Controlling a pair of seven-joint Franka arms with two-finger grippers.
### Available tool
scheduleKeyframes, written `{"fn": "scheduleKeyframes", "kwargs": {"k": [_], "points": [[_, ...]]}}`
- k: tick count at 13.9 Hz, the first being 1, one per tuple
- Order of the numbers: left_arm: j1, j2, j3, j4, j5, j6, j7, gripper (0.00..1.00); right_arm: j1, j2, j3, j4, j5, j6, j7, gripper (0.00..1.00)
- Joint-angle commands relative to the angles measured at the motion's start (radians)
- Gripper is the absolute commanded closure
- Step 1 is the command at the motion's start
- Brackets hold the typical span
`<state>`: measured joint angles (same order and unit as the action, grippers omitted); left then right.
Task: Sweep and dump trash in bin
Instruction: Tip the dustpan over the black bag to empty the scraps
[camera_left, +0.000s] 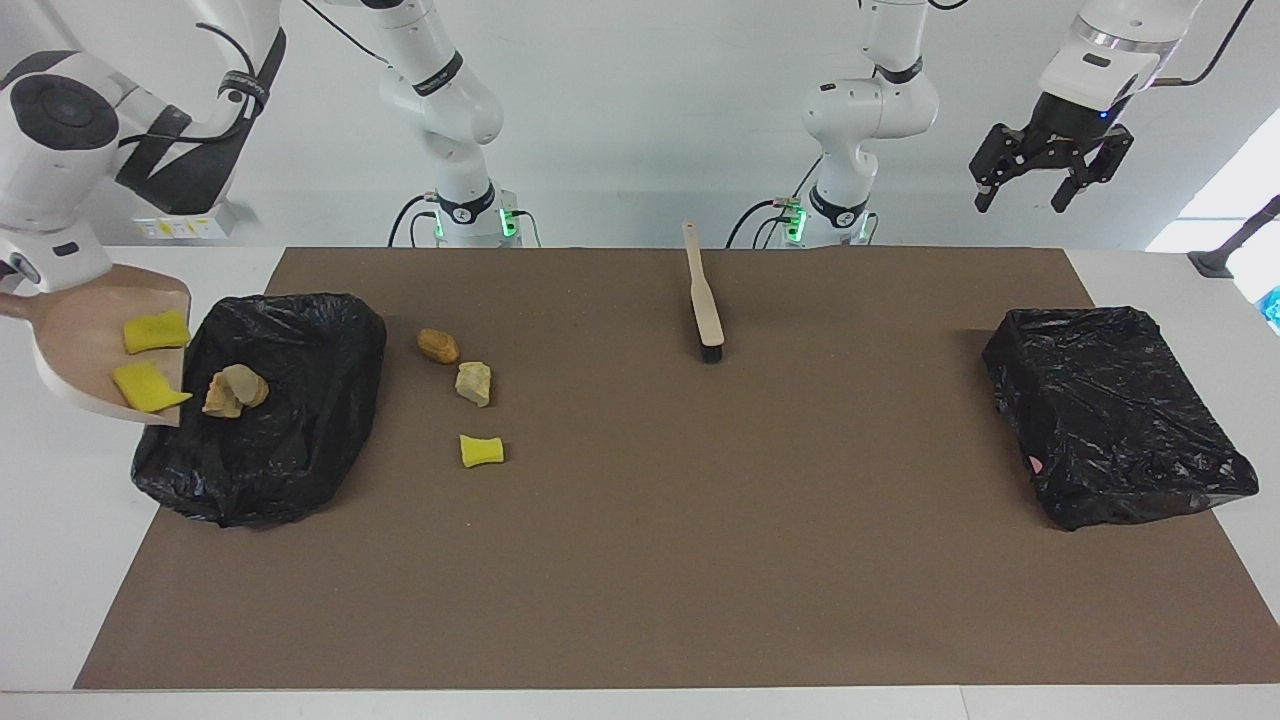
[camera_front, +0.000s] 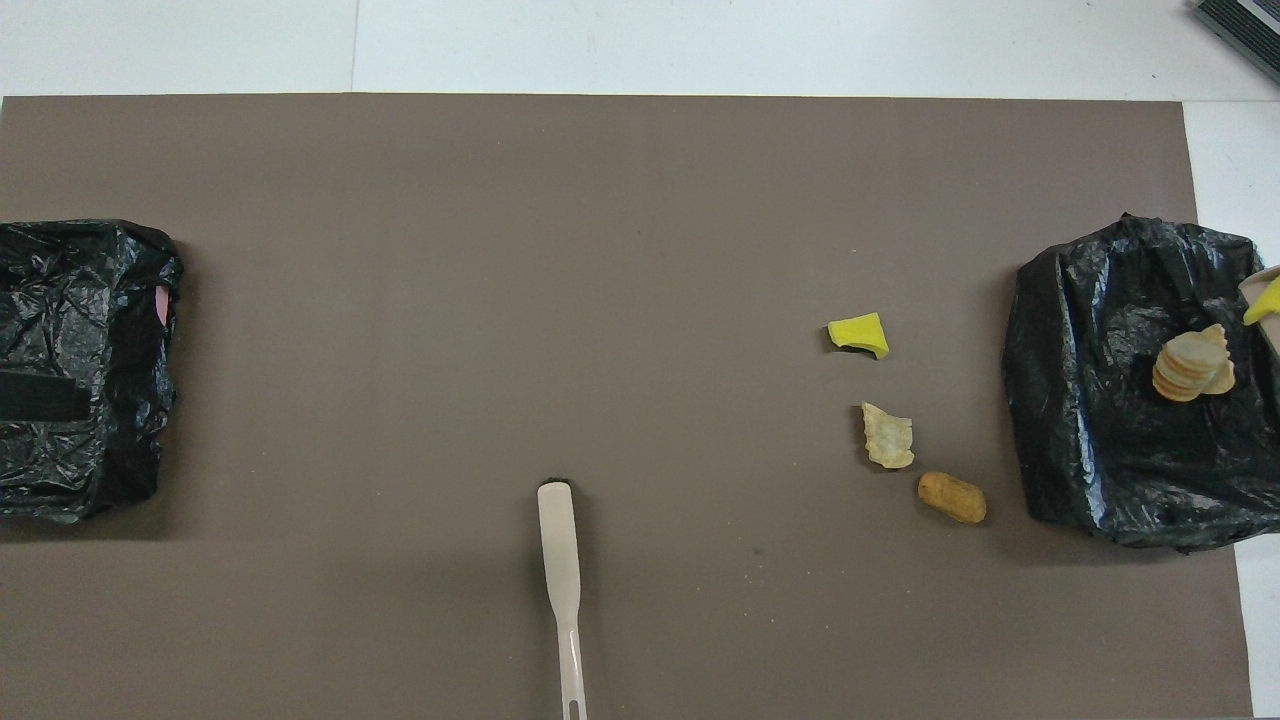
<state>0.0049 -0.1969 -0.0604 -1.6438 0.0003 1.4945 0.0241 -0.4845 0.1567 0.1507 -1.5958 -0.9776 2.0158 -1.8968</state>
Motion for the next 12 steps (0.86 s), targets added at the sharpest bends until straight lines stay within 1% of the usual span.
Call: {"fn": "scheduleKeyframes", "kwargs": {"k": [1,3,4,6,8,9,10,12], "points": [[0.004,0.001,-0.001,0.009,0.007,-0.019,0.0,0.0,0.006,-0.026,0.004,-0.009,-0.055,-0.003,0.033,1.0],[0.004,0.001,-0.001,0.009,0.007,-0.019,0.0,0.0,0.061,-0.032,0.0,-0.013,-0.072,-0.023,0.042,1.0],[0.003,0.001,-0.001,0.009,0.007,-0.019,0.0,0.0,0.079,-0.04,0.003,-0.021,-0.119,-0.052,0.07,1.0],[0.003,0.001,-0.001,0.009,0.007,-0.019,0.0,0.0,0.15,-0.083,0.003,-0.074,-0.194,-0.118,0.183,1.0],[0.003,0.001,-0.001,0.009,0.007,-0.019,0.0,0.0,0.193,-0.132,0.003,-0.148,-0.213,-0.156,0.313,1.0],[0.004,0.001,-0.001,0.009,0.007,-0.019,0.0,0.0,0.199,-0.15,0.004,-0.177,-0.217,-0.172,0.378,1.0],[0.003,0.001,-0.001,0.009,0.007,-0.019,0.0,0.0,0.201,-0.16,0.004,-0.188,-0.227,-0.176,0.402,1.0],[0.003,0.001,-0.001,0.009,0.007,-0.019,0.0,0.0,0.201,-0.161,0.004,-0.182,-0.25,-0.184,0.397,1.0]]}}
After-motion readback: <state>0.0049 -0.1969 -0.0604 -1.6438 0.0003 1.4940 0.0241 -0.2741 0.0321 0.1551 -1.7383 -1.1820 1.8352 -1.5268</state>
